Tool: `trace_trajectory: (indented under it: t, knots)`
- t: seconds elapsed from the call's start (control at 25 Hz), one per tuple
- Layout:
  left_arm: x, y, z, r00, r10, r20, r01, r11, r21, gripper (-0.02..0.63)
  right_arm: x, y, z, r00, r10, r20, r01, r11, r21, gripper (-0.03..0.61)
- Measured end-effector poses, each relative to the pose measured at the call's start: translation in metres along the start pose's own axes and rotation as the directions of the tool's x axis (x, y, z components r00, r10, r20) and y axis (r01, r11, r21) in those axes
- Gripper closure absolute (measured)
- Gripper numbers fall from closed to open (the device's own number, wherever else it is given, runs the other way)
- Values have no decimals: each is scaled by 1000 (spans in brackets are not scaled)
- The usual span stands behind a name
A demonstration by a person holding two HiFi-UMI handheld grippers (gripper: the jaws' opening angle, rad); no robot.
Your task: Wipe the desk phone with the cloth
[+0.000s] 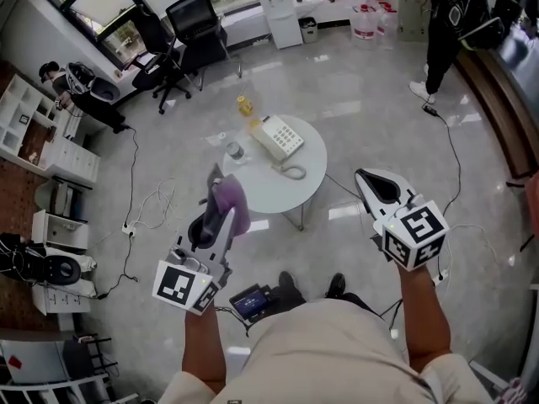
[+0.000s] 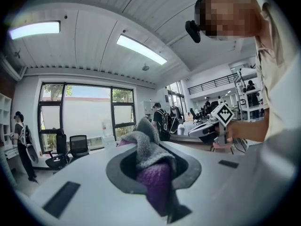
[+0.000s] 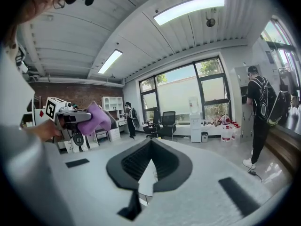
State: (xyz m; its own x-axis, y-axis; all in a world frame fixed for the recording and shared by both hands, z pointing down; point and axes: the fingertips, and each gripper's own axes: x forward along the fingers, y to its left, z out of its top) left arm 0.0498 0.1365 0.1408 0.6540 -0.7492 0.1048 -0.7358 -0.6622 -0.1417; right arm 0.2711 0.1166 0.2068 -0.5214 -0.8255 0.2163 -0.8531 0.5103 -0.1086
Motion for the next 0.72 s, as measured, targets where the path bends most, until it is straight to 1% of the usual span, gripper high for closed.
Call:
trace_trajectory:
  t: [0.24,0.52,0.72]
  knots:
    - [22,28,-22,1000,-14,3,14,1000,-19,548,37,-2,-8,1000,-5,-27,5,1000,-6,584]
    - [55,81,-38,998,-55,14,56,998,-31,548,90,-10,0,997,-53,-58,52,998,-21,584]
    - [71,119,-55,997,-74,9,75,995,-69,548,140,-4,-6,994,-47,-100,45,999,-26,584]
